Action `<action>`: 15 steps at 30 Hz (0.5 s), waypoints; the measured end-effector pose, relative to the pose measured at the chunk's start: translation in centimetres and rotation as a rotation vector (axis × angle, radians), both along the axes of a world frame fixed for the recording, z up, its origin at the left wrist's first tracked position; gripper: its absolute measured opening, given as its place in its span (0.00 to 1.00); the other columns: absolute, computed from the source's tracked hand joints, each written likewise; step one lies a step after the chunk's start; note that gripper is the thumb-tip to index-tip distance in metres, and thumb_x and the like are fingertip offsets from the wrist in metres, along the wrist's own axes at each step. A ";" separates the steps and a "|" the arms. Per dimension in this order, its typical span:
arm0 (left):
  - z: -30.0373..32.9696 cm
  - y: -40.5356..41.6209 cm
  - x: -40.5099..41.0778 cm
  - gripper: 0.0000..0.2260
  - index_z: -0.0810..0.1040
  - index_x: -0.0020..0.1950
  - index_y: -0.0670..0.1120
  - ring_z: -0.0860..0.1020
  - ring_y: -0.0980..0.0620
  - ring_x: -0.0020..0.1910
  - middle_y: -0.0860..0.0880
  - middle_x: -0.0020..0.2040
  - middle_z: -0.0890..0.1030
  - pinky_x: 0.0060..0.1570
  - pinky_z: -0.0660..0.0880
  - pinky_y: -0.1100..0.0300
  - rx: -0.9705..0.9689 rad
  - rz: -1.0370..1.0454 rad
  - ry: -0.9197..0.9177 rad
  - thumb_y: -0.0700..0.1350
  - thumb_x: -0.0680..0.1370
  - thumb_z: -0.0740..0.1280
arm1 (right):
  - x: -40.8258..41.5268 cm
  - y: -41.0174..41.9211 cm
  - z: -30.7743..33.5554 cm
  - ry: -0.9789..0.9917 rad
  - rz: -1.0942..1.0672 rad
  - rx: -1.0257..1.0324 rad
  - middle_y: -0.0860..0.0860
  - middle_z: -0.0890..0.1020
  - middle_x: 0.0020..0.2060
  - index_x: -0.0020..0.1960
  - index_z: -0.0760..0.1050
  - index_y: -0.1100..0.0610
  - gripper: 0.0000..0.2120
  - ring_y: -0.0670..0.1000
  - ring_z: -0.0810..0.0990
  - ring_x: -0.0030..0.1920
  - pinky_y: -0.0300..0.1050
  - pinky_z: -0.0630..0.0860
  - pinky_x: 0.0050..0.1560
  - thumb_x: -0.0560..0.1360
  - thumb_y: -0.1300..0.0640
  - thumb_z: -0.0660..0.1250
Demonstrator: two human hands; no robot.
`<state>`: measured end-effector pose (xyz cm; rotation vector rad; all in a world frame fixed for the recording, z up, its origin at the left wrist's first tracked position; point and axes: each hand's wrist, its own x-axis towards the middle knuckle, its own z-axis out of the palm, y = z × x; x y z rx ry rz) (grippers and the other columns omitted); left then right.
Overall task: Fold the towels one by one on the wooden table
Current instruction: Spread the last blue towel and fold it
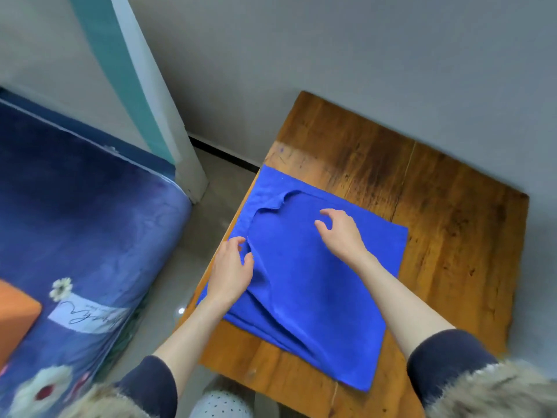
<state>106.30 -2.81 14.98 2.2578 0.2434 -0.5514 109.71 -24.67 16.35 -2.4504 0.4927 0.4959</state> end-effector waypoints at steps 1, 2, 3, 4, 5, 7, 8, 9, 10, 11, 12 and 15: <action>-0.7 0.2 -0.4 0.18 0.66 0.69 0.41 0.68 0.47 0.66 0.44 0.65 0.70 0.64 0.64 0.56 0.028 -0.041 0.026 0.42 0.79 0.60 | -0.5 -0.5 -0.8 0.046 0.067 -0.107 0.54 0.66 0.70 0.71 0.65 0.57 0.21 0.55 0.62 0.71 0.53 0.64 0.67 0.79 0.53 0.59; -1.4 0.3 -0.8 0.20 0.64 0.71 0.40 0.65 0.46 0.68 0.43 0.68 0.68 0.67 0.61 0.56 0.054 -0.082 0.046 0.43 0.79 0.60 | -1.1 -1.1 -1.6 0.091 0.124 -0.198 0.55 0.61 0.73 0.73 0.61 0.57 0.24 0.56 0.57 0.73 0.56 0.62 0.70 0.79 0.52 0.58; -2.0 0.3 -1.2 0.22 0.61 0.72 0.40 0.63 0.46 0.70 0.43 0.70 0.66 0.68 0.59 0.56 0.075 -0.117 0.058 0.44 0.79 0.60 | -1.6 -1.8 -2.2 0.133 0.161 -0.261 0.55 0.56 0.75 0.75 0.57 0.55 0.26 0.56 0.52 0.75 0.58 0.59 0.71 0.80 0.52 0.58; -2.4 0.2 -1.7 0.23 0.60 0.73 0.40 0.61 0.46 0.71 0.43 0.71 0.64 0.69 0.59 0.55 0.086 -0.140 0.065 0.45 0.79 0.60 | -2.1 -2.6 -2.8 0.177 0.175 -0.295 0.54 0.50 0.76 0.76 0.53 0.53 0.27 0.56 0.47 0.76 0.60 0.57 0.71 0.80 0.51 0.58; -2.8 0.0 -2.0 0.25 0.59 0.73 0.41 0.60 0.46 0.72 0.44 0.72 0.63 0.69 0.59 0.54 0.093 -0.155 0.072 0.46 0.79 0.61 | -2.8 -3.4 -3.3 0.222 0.174 -0.308 0.52 0.46 0.77 0.77 0.49 0.51 0.29 0.56 0.44 0.76 0.63 0.55 0.71 0.79 0.50 0.58; -3.4 -0.3 -2.6 0.27 0.57 0.74 0.42 0.57 0.47 0.73 0.45 0.74 0.61 0.70 0.59 0.52 0.129 -0.194 0.074 0.50 0.79 0.61 | -4.1 -4.7 -4.0 0.309 0.173 -0.302 0.49 0.40 0.76 0.77 0.44 0.47 0.32 0.56 0.39 0.76 0.66 0.56 0.70 0.79 0.48 0.58; -3.7 -0.5 -2.7 0.28 0.57 0.75 0.42 0.55 0.46 0.74 0.45 0.75 0.60 0.71 0.58 0.52 0.156 -0.220 0.069 0.51 0.79 0.61 | -4.6 -5.1 -4.3 0.335 0.178 -0.300 0.48 0.38 0.76 0.76 0.41 0.46 0.33 0.55 0.38 0.76 0.67 0.56 0.69 0.79 0.47 0.58; -3.9 -0.6 -2.7 0.28 0.57 0.75 0.42 0.54 0.46 0.75 0.45 0.75 0.58 0.72 0.57 0.51 0.180 -0.248 0.064 0.51 0.79 0.61 | -5.1 -5.4 -4.6 0.347 0.185 -0.302 0.48 0.37 0.76 0.76 0.40 0.45 0.34 0.55 0.37 0.75 0.68 0.56 0.69 0.79 0.46 0.58; -4.1 -0.8 -2.5 0.27 0.58 0.75 0.43 0.52 0.46 0.75 0.44 0.76 0.56 0.72 0.56 0.51 0.193 -0.274 0.062 0.51 0.79 0.61 | -5.5 -5.7 -4.8 0.347 0.187 -0.308 0.47 0.36 0.75 0.76 0.39 0.44 0.34 0.54 0.36 0.75 0.68 0.55 0.69 0.79 0.45 0.57; -4.3 -0.9 -2.4 0.26 0.59 0.75 0.43 0.51 0.46 0.76 0.44 0.76 0.55 0.72 0.56 0.51 0.198 -0.300 0.062 0.49 0.79 0.61 | -5.9 -6.0 -5.0 0.344 0.186 -0.317 0.46 0.35 0.75 0.76 0.38 0.44 0.33 0.54 0.36 0.75 0.68 0.55 0.69 0.79 0.44 0.56; -4.4 -1.2 -2.1 0.25 0.60 0.74 0.42 0.50 0.45 0.76 0.44 0.77 0.54 0.72 0.57 0.50 0.199 -0.329 0.060 0.48 0.79 0.61 | -6.5 -6.4 -5.1 0.344 0.179 -0.331 0.46 0.34 0.75 0.75 0.37 0.43 0.33 0.53 0.35 0.75 0.68 0.54 0.68 0.79 0.43 0.54; -4.5 -2.0 -1.0 0.23 0.62 0.73 0.42 0.49 0.46 0.76 0.45 0.77 0.53 0.71 0.58 0.51 0.174 -0.421 0.044 0.46 0.79 0.60 | -9.4 -7.7 -5.4 0.360 0.089 -0.362 0.46 0.35 0.75 0.75 0.37 0.43 0.32 0.53 0.36 0.75 0.67 0.60 0.67 0.79 0.41 0.52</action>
